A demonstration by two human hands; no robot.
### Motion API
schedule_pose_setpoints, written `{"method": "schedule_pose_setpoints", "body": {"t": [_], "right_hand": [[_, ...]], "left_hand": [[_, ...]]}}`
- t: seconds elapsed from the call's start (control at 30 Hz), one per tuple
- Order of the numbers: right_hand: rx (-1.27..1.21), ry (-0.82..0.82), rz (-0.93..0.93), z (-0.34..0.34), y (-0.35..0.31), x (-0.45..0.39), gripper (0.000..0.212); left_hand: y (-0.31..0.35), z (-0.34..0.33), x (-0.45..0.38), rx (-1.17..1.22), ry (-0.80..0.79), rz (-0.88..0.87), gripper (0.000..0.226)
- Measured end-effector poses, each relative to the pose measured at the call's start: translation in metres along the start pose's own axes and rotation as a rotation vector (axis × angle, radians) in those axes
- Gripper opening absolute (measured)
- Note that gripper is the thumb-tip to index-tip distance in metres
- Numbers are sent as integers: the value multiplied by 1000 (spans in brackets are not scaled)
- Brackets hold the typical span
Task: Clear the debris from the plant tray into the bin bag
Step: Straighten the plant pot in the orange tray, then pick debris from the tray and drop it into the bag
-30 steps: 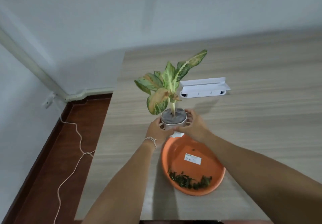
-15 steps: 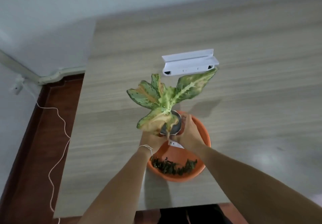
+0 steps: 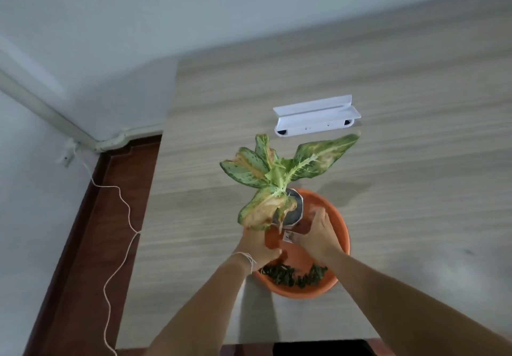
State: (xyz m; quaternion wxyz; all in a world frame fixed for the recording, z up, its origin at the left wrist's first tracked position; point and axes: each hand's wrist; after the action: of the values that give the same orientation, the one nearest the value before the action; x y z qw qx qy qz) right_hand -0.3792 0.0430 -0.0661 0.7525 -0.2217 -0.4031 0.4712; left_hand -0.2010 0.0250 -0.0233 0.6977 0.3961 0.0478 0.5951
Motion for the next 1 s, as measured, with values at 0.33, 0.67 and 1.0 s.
{"method": "schedule_pose_setpoints", "body": {"t": [0.33, 0.67, 1.0], "right_hand": [[549, -411, 261, -30, -13, 50, 34], [519, -362, 224, -31, -7, 45, 20], [349, -297, 229, -10, -2, 34, 7]], "left_hand": [[-7, -13, 10, -688, -312, -159, 40], [-16, -31, 11, -651, -218, -167, 18], [-18, -19, 20, -222, 70, 109, 29]]}}
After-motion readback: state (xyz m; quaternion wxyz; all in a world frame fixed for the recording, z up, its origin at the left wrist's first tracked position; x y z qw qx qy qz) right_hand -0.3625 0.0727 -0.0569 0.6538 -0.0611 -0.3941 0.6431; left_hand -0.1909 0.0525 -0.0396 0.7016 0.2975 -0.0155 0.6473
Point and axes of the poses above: each hand's wrist, its own x-axis away from the middle knuckle, its own z-axis out of the back of the hand, y = z × x, and after that the axes turned 3 degrees about y, right-handed
